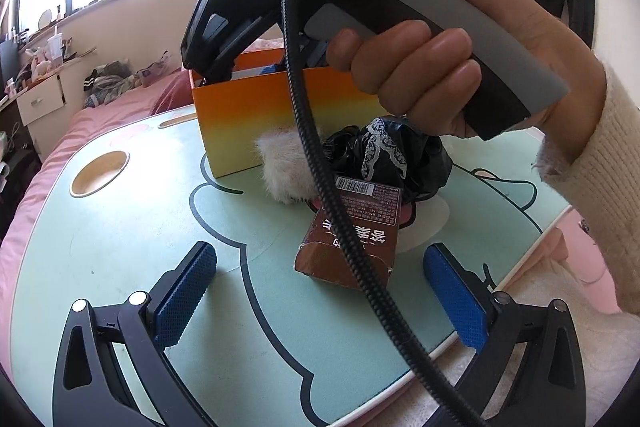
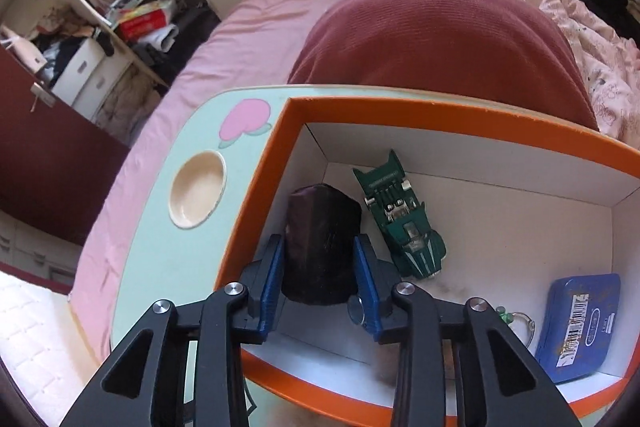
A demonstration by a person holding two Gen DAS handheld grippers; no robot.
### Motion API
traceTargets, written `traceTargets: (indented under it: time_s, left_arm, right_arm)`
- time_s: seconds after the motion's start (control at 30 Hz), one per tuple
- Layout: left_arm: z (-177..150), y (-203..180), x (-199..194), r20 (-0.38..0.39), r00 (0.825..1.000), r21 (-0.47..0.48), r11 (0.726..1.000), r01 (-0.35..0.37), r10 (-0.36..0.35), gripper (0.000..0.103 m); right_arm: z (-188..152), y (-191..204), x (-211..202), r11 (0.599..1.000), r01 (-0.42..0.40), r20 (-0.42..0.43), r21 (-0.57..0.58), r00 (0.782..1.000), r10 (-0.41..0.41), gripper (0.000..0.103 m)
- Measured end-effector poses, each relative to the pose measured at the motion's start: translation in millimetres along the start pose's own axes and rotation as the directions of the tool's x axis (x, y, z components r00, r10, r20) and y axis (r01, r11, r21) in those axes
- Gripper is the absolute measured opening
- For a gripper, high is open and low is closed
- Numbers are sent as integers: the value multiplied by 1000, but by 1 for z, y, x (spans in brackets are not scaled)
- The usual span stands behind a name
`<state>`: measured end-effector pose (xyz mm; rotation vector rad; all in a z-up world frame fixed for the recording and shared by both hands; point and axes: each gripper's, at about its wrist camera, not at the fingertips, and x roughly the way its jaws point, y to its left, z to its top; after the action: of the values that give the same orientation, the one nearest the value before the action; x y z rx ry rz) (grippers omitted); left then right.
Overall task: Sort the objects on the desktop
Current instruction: 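Reach into the box and grasp the dark purple pouch with the right gripper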
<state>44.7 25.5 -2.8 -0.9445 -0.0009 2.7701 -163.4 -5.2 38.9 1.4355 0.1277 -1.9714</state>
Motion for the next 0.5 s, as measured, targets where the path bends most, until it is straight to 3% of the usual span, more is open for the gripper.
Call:
traceTargets:
  time_s: [0.23, 0.4, 0.5]
  left_arm:
    - [1, 0, 0, 0, 1000, 2, 1000, -1, 1, 103]
    - [0, -1, 0, -1, 1000, 2, 1000, 0, 0, 103]
    - [1, -1, 0, 0, 1000, 3, 1000, 0, 0, 103]
  right_arm:
    - [-6, -17, -3, 998, -9, -14, 66, 1000, 10, 37]
    - [-8, -2, 4, 993, 114, -5, -16, 993, -114, 32]
    - [-11, -6, -3, 995, 101, 42, -3, 994, -101, 27]
